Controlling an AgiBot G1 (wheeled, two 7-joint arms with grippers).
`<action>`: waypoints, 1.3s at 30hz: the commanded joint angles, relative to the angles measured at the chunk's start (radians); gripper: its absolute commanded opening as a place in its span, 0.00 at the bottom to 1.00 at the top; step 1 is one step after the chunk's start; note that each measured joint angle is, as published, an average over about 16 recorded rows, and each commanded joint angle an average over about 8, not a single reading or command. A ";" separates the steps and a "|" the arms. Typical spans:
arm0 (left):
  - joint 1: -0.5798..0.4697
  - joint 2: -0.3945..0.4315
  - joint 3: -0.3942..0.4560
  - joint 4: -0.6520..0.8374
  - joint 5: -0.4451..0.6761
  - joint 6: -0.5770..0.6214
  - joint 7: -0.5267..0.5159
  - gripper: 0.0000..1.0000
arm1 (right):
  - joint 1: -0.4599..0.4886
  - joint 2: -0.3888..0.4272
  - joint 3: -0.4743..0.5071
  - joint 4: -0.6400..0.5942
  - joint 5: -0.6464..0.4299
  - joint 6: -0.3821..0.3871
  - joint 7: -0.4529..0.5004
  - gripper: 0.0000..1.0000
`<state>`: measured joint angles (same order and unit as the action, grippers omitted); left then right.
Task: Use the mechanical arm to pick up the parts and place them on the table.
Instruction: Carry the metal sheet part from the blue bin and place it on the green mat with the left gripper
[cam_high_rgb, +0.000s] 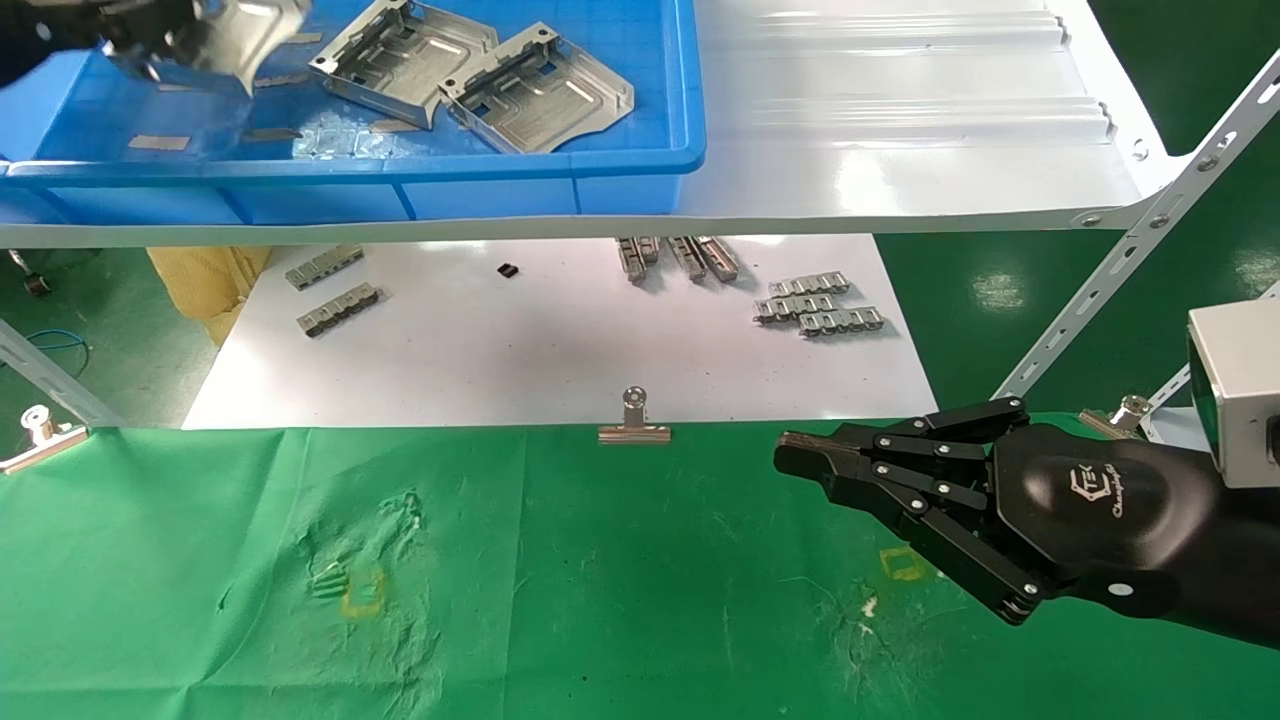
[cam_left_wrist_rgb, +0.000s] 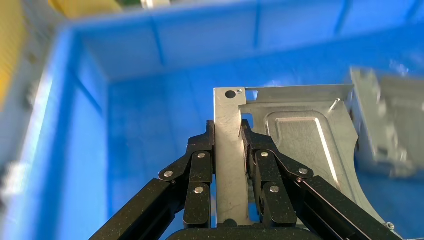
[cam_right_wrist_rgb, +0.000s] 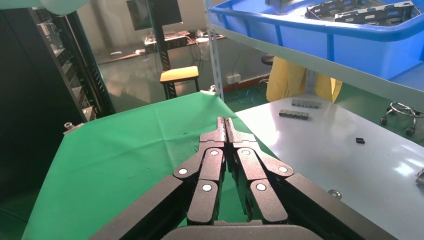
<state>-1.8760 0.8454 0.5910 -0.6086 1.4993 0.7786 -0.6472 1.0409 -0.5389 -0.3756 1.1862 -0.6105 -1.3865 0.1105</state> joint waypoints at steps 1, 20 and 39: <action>0.000 -0.004 -0.010 -0.012 -0.006 -0.024 0.004 0.00 | 0.000 0.000 0.000 0.000 0.000 0.000 0.000 0.00; 0.178 -0.136 -0.168 -0.319 -0.446 0.490 0.340 0.00 | 0.000 0.000 0.000 0.000 0.000 0.000 0.000 0.00; 0.325 -0.221 -0.023 -0.392 -0.456 0.789 0.779 0.00 | 0.000 0.000 0.000 0.000 0.000 0.000 0.000 0.00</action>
<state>-1.5492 0.6367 0.5579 -0.9878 1.0554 1.5534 0.1253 1.0409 -0.5389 -0.3756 1.1862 -0.6105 -1.3865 0.1105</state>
